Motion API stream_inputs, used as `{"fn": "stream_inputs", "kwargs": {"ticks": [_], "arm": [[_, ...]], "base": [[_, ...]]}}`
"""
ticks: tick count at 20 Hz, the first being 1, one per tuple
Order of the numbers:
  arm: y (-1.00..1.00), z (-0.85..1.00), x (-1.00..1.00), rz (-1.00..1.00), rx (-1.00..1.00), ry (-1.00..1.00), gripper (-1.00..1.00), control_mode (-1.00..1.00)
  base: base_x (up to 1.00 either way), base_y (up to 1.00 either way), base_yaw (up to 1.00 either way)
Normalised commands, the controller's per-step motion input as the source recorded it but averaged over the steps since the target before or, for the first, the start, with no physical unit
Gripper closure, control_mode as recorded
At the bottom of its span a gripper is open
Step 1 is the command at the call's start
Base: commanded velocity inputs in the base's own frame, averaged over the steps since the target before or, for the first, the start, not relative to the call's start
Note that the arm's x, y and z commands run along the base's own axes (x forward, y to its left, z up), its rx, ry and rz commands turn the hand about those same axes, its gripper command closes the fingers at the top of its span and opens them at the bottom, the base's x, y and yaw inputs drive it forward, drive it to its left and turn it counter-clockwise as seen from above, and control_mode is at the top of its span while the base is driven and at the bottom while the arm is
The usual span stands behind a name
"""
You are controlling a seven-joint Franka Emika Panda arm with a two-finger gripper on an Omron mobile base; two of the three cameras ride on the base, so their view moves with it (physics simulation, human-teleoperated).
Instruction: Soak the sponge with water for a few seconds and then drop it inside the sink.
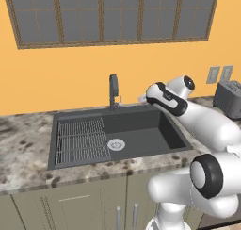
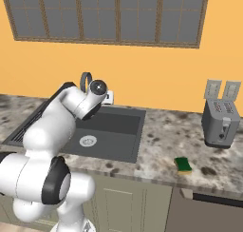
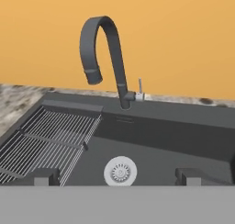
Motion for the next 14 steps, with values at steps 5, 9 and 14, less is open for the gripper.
{"fn": "stream_inputs", "kwargs": {"ticks": [5, 9, 14], "arm": [[0.00, -0.01, 0.17, 0.00, 0.00, 0.02, -1.00, -1.00], [0.00, -0.02, 0.28, 0.00, 0.00, 0.02, -1.00, -1.00], [0.00, -0.16, 0.30, 0.00, 0.00, 0.00, -1.00, -1.00]], "base": [[0.00, 0.00, 0.00], [0.00, 0.00, 0.00], [0.00, 0.00, 0.00]]}}
